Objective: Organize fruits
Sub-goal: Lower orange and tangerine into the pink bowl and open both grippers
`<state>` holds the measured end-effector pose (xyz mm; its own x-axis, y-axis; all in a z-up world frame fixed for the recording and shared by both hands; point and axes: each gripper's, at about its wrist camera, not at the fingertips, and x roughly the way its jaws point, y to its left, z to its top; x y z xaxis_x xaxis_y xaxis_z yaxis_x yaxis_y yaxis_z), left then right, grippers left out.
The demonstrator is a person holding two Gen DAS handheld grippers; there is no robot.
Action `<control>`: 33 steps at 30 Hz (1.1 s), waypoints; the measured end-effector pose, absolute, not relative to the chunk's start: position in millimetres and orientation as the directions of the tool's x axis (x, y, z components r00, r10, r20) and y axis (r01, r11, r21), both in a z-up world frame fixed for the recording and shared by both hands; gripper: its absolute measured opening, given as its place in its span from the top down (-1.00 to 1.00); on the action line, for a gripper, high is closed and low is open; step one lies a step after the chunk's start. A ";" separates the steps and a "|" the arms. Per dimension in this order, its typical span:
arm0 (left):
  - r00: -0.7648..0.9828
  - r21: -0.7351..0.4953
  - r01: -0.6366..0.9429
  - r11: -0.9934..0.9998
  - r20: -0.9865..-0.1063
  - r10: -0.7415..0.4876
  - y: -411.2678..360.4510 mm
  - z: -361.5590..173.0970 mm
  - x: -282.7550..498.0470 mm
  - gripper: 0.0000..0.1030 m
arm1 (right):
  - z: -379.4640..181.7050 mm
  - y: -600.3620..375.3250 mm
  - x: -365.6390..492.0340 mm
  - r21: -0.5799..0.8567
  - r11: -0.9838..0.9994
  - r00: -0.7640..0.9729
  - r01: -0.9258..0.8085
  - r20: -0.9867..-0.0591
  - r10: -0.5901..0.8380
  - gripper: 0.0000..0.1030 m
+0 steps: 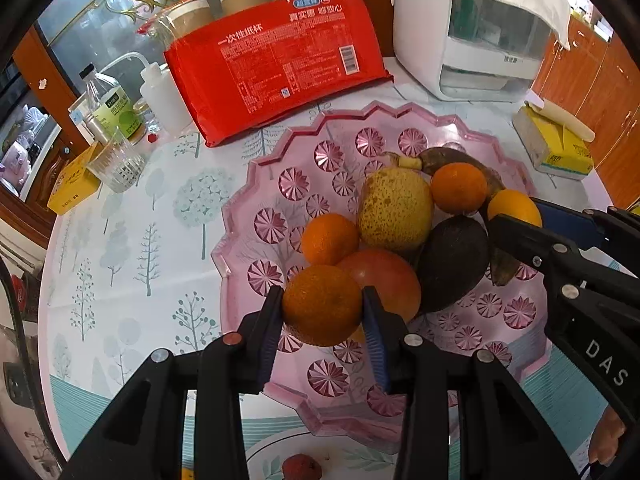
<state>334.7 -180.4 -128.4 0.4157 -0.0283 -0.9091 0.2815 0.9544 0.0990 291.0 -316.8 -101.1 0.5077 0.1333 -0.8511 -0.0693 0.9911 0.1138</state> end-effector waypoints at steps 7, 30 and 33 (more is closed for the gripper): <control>0.413 0.100 0.290 0.952 -0.910 -0.030 -181.9 -134.2 331.6 0.27 | -111.9 -311.2 293.3 0.122 0.990 0.484 -0.077 -0.863 0.144 0.41; 0.344 0.049 0.314 0.948 -0.937 -0.066 -171.2 -144.4 305.9 0.25 | -124.1 -303.7 286.6 0.141 0.987 0.440 -0.083 -0.883 0.163 0.39; 0.349 0.040 0.315 0.948 -0.934 -0.076 -171.2 -141.7 304.0 -0.01 | -122.4 -303.3 284.6 0.143 0.986 0.444 -0.081 -0.881 0.164 0.29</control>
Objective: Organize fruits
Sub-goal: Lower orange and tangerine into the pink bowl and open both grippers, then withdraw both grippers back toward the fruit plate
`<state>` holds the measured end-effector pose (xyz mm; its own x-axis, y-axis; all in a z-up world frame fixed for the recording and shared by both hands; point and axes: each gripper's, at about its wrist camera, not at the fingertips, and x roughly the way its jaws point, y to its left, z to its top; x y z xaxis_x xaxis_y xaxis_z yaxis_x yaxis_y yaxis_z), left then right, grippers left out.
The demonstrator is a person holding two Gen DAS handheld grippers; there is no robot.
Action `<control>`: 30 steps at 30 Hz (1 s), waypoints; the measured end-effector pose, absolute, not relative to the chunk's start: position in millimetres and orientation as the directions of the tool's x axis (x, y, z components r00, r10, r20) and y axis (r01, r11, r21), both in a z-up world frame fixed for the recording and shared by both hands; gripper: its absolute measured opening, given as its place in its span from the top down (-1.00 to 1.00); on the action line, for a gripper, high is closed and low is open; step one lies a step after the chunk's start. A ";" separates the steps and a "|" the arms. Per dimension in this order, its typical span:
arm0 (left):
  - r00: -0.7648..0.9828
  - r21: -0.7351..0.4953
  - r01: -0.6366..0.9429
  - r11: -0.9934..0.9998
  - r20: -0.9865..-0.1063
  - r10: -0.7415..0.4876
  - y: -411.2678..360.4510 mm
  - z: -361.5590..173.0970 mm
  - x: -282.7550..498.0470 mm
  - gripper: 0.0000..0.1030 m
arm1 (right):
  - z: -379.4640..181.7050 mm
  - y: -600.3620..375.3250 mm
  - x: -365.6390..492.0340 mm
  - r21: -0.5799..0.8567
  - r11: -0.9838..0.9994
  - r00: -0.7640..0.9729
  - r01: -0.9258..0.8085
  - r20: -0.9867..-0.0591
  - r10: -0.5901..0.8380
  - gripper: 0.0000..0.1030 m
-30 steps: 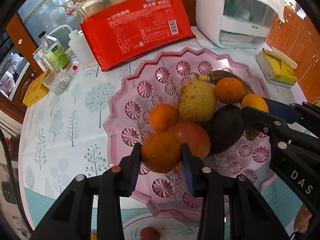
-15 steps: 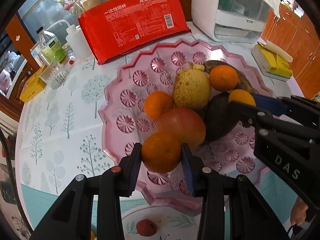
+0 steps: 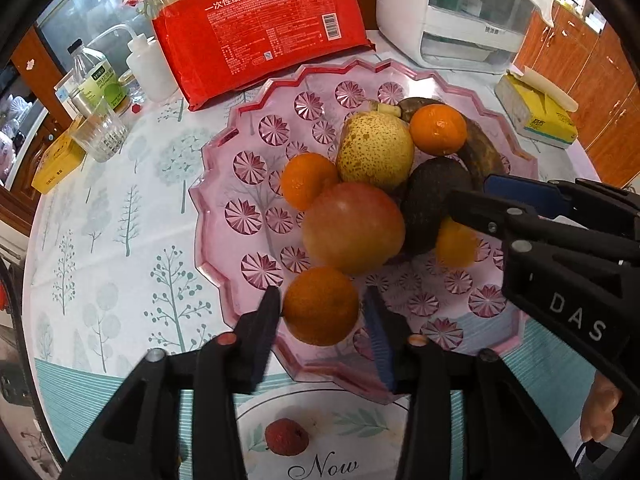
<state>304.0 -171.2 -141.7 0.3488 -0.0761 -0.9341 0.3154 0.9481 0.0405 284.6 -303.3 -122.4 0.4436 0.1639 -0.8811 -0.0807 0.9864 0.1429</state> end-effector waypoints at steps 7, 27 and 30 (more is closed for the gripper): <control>0.404 0.076 0.329 0.941 -0.912 -0.068 -177.0 -129.2 296.0 -0.53 | -114.4 -305.2 279.6 0.138 0.988 0.470 -0.071 -0.869 0.155 0.02; 0.409 0.076 0.314 0.946 -0.910 -0.063 -169.0 -115.4 281.4 -0.79 | -108.4 -309.7 264.4 0.132 0.990 0.483 -0.057 -0.864 0.143 -0.23; 0.409 0.073 0.306 0.949 -0.910 -0.062 -166.2 -112.2 278.2 -0.79 | -109.0 -311.9 261.1 0.134 0.990 0.480 -0.048 -0.866 0.140 -0.23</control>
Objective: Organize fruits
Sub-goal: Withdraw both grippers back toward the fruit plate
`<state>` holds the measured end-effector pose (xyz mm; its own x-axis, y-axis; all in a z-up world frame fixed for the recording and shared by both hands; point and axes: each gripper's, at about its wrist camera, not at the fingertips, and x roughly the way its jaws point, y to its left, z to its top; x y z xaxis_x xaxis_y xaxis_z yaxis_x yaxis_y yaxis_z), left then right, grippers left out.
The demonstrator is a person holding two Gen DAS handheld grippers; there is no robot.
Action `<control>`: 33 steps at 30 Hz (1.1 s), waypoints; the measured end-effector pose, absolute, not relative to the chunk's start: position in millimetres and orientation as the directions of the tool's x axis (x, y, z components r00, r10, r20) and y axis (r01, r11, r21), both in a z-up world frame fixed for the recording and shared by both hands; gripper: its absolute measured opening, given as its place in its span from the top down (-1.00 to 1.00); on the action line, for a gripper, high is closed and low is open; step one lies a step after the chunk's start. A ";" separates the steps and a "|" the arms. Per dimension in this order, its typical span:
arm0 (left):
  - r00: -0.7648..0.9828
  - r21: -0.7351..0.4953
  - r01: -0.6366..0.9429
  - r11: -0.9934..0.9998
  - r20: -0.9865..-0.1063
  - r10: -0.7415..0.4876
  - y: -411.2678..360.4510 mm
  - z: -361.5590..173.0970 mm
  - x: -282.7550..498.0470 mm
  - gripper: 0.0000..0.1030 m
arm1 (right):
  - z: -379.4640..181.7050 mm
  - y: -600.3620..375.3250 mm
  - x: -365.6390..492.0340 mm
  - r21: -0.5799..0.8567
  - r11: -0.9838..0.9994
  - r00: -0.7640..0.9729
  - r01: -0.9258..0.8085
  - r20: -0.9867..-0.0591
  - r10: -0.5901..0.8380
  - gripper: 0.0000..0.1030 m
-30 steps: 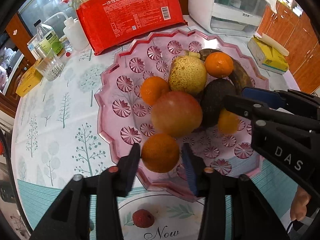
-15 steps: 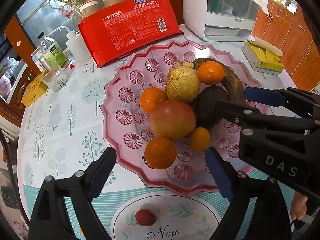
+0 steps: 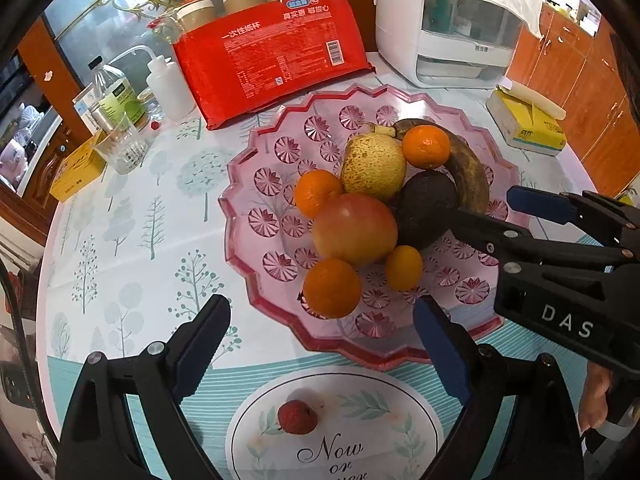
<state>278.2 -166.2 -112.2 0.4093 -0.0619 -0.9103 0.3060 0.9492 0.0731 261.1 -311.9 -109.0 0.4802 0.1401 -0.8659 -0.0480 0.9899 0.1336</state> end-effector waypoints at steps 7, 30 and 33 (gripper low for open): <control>0.417 0.069 0.285 0.956 -0.907 -0.059 -161.4 -102.6 270.6 -0.79 | -105.5 -314.3 251.9 0.139 0.990 0.481 -0.036 -0.866 0.139 -0.23; 0.529 0.035 0.172 0.984 -0.847 -0.062 -87.2 -32.7 230.5 -0.79 | -55.0 -300.2 196.4 0.153 0.987 0.556 -0.042 -0.818 0.150 -0.23; 0.536 0.031 0.163 0.986 -0.842 -0.062 -74.3 -27.9 221.4 -0.79 | -51.7 -293.4 187.0 0.159 0.986 0.558 -0.050 -0.814 0.160 -0.23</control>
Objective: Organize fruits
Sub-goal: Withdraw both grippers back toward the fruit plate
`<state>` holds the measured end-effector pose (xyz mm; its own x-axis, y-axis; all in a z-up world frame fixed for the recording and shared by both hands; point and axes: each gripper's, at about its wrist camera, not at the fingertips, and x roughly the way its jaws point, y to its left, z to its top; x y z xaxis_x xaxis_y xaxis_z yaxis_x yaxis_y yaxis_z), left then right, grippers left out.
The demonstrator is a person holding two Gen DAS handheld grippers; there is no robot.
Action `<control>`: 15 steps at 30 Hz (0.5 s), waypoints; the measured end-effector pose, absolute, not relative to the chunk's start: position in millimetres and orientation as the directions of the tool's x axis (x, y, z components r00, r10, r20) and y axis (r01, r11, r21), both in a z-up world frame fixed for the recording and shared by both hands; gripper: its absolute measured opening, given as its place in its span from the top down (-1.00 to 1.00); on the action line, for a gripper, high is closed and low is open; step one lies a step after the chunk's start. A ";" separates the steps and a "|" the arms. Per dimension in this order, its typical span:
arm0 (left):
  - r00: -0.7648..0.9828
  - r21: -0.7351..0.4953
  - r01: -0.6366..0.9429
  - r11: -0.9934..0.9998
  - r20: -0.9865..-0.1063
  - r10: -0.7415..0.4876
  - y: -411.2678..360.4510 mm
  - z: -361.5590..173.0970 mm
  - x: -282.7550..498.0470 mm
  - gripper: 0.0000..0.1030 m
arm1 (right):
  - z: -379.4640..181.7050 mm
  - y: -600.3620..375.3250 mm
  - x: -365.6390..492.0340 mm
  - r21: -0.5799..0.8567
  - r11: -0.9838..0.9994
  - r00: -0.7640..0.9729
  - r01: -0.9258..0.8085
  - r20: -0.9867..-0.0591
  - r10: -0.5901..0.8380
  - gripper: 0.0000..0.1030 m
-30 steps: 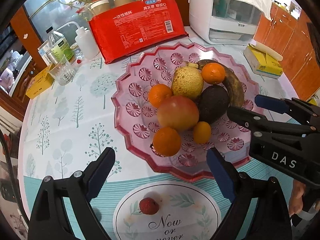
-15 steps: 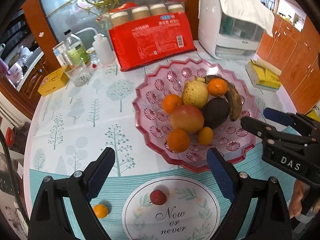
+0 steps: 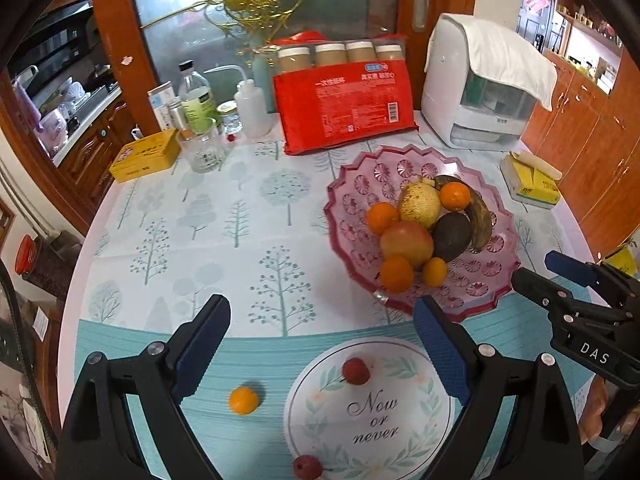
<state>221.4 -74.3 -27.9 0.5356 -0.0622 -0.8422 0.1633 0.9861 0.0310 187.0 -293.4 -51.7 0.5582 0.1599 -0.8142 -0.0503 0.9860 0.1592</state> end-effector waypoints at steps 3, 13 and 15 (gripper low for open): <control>0.536 0.021 0.159 0.987 -0.841 -0.068 -61.4 -25.0 212.3 -0.79 | -50.9 -284.8 177.2 0.167 0.984 0.556 -0.062 -0.813 0.173 -0.23; 0.543 0.056 0.171 0.984 -0.838 -0.047 -19.5 -26.3 172.0 -0.79 | -54.3 -244.9 143.1 0.175 0.979 0.537 -0.100 -0.820 0.201 -0.23; 0.537 0.073 0.170 0.983 -0.843 -0.030 -9.9 -32.4 166.8 -0.79 | -56.8 -235.4 136.5 0.176 0.979 0.530 -0.105 -0.823 0.204 -0.23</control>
<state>166.8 -9.9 -32.4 0.5369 -0.0302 -0.8431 0.1701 0.9827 0.0731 136.5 -235.4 -56.8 0.5303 0.2044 -0.8228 -0.1047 0.9789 0.1757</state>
